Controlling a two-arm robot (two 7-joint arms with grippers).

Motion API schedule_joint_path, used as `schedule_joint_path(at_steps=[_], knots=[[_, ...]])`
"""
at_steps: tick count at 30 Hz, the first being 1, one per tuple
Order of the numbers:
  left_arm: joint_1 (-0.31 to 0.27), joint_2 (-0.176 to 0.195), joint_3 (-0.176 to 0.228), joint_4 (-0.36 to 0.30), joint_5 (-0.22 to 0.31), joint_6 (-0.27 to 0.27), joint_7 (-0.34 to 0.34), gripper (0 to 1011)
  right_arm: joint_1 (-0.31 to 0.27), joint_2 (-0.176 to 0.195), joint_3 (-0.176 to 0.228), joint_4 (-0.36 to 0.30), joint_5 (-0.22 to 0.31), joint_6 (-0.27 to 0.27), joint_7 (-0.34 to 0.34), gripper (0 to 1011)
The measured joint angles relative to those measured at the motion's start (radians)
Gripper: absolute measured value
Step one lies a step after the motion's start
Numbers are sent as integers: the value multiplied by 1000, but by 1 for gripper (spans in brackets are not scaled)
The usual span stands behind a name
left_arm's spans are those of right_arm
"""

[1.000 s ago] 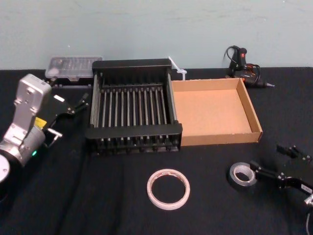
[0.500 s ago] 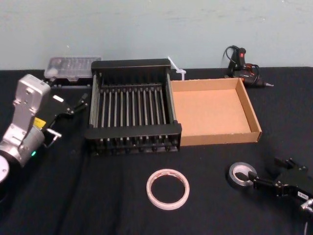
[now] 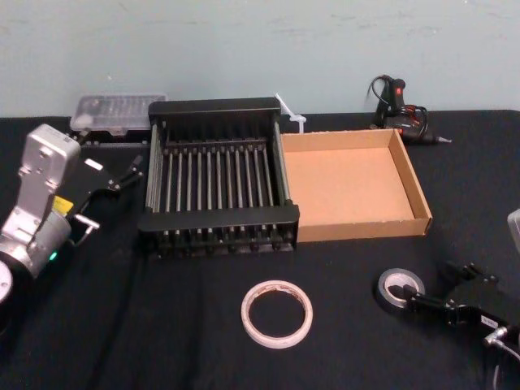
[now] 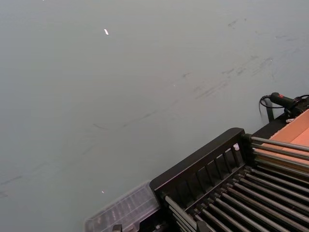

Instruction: Pick up the white tape and place it into the black box , Pick up the silver tape and place it into the brown box.

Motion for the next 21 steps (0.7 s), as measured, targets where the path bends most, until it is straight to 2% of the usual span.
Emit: schedule_joint_path(at_steps=[21], knots=[[0, 0, 0, 0, 0, 0, 0, 1001, 52, -43, -16, 45, -56, 0, 27, 1003]])
